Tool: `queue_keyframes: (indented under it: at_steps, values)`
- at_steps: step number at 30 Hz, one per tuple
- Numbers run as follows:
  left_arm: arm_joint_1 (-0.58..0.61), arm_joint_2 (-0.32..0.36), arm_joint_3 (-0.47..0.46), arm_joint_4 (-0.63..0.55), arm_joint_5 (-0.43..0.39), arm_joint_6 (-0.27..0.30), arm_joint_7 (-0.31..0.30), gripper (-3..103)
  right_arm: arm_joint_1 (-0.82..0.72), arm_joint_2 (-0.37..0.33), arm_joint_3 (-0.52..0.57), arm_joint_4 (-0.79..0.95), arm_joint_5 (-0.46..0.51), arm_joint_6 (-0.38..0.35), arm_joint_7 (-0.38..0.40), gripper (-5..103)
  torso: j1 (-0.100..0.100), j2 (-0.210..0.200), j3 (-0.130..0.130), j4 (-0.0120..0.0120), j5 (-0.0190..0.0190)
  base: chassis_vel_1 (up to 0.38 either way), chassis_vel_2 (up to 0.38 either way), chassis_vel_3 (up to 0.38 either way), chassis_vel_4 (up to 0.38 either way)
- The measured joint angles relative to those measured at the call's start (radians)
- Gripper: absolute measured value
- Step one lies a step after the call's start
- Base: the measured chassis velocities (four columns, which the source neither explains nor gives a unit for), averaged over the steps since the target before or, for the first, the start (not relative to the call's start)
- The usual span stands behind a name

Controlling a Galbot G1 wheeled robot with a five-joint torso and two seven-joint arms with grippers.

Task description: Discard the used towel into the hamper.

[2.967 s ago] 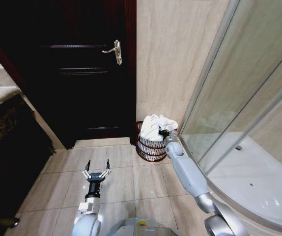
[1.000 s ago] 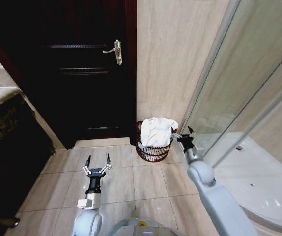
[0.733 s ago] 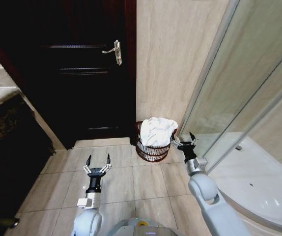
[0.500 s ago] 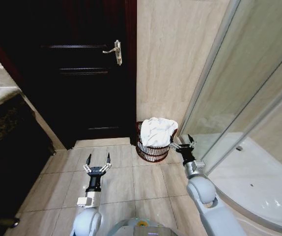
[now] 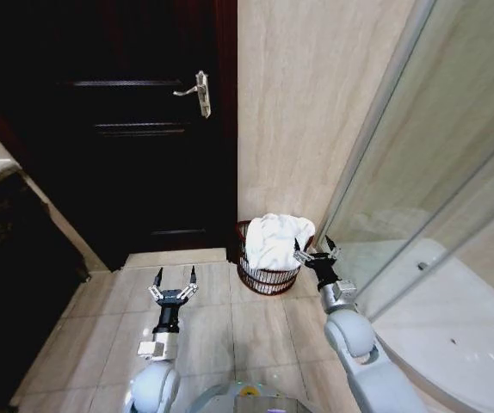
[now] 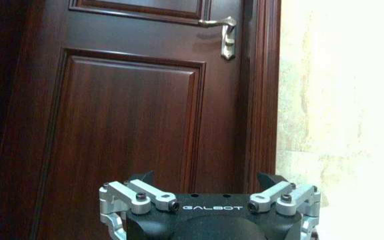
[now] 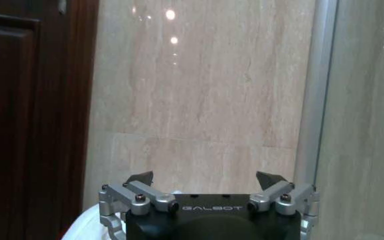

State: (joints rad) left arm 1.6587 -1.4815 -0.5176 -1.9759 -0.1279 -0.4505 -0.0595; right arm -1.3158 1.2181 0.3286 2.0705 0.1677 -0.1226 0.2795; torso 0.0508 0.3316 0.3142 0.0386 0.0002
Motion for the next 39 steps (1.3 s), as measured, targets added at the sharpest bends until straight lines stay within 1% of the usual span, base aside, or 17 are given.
queue_keyframes:
  at_steps: [2,3,4,5,6,7,9,11,12,13,15,17,22,29,34,35,39]
  values:
    - [0.000,-0.006,0.003,0.000,0.006,0.002,-0.001,100,-0.011,-0.007,-0.016,0.028,0.035,-0.064,0.042,100,0.000,0.000,0.000,0.0002,-0.0003,-0.065,0.106,0.094,-0.065]
    - [0.000,-0.007,0.005,0.001,0.010,0.002,-0.002,100,-0.020,-0.015,-0.024,0.054,0.095,-0.142,0.057,100,0.000,0.000,0.000,0.0001,-0.0002,0.000,0.000,0.000,0.000]
    - [0.000,-0.007,0.005,0.001,0.010,0.002,-0.002,100,-0.020,-0.015,-0.024,0.054,0.095,-0.142,0.057,100,0.000,0.000,0.000,0.0001,-0.0002,0.000,0.000,0.000,0.000]
    - [0.000,-0.008,0.008,0.005,0.017,0.002,-0.003,100,-0.020,-0.030,-0.029,0.079,0.210,-0.277,0.060,100,0.000,0.000,0.000,-0.0002,-0.0003,0.000,0.000,0.000,0.000]
    - [0.001,-0.009,0.011,0.006,0.022,0.003,-0.004,100,-0.001,-0.040,-0.031,0.076,0.285,-0.347,0.053,100,0.000,0.000,0.000,-0.0003,-0.0003,0.000,0.000,0.000,0.000]
    - [0.001,-0.009,0.011,0.006,0.022,0.003,-0.004,100,-0.001,-0.040,-0.031,0.076,0.285,-0.347,0.053,100,0.000,0.000,0.000,-0.0003,-0.0003,0.000,0.000,0.000,0.000]
    - [0.004,-0.013,0.014,0.006,0.034,0.006,-0.006,100,0.068,-0.053,-0.031,0.013,0.350,-0.395,0.016,100,-0.001,0.000,0.000,-0.0003,-0.0001,0.021,-0.061,-0.049,0.037]
    - [0.007,-0.013,0.016,-0.001,0.043,0.012,-0.011,100,0.146,-0.061,-0.035,-0.049,0.400,-0.435,-0.003,100,-0.001,0.000,0.000,0.0002,0.0000,0.014,-0.029,-0.018,0.020]
    - [0.007,-0.013,0.016,-0.001,0.043,0.012,-0.011,100,0.146,-0.061,-0.035,-0.049,0.400,-0.435,-0.003,100,-0.001,0.000,0.000,0.0002,0.0000,0.000,0.000,0.000,0.000]
    - [0.009,-0.013,0.016,-0.006,0.047,0.016,-0.015,100,0.190,-0.066,-0.040,-0.078,0.446,-0.471,-0.004,100,-0.001,0.000,0.000,0.0002,0.0000,0.000,0.000,0.000,0.000]
    - [0.014,-0.015,0.014,-0.019,0.057,0.024,-0.019,100,0.241,-0.074,-0.050,-0.116,0.491,-0.514,-0.009,100,-0.001,0.000,0.000,0.0001,-0.0002,0.000,0.000,0.000,0.000]
    - [0.017,-0.018,0.012,-0.026,0.061,0.028,-0.020,100,0.265,-0.078,-0.057,-0.139,0.501,-0.524,-0.012,100,0.000,0.000,0.000,0.0001,-0.0003,0.000,0.000,0.000,0.000]
    - [0.030,-0.029,-0.004,-0.049,0.066,0.038,-0.021,100,0.369,-0.087,-0.078,-0.271,0.565,-0.569,-0.006,100,0.000,0.000,0.000,0.0000,-0.0001,0.000,0.000,0.000,0.000]
    - [0.029,-0.042,-0.012,-0.039,0.065,0.032,-0.023,100,0.454,-0.094,-0.115,-0.340,0.598,-0.596,-0.003,100,0.000,0.000,0.000,-0.0001,-0.0001,0.000,0.000,0.000,0.000]
    - [0.020,-0.050,-0.011,-0.022,0.066,0.025,-0.023,100,0.556,-0.076,-0.168,-0.399,0.604,-0.608,0.016,100,0.000,0.000,0.000,0.0000,-0.0002,0.000,0.000,0.000,0.000]
    - [0.020,-0.050,-0.011,-0.022,0.066,0.025,-0.023,100,0.556,-0.076,-0.168,-0.399,0.604,-0.608,0.016,100,0.000,0.000,0.000,0.0000,-0.0002,0.000,0.000,0.000,0.000]
    - [0.010,-0.049,-0.015,-0.016,0.064,0.023,-0.023,100,0.641,-0.053,-0.215,-0.487,0.609,-0.609,0.031,100,0.000,0.000,0.000,0.0001,-0.0002,0.000,0.000,0.000,0.000]
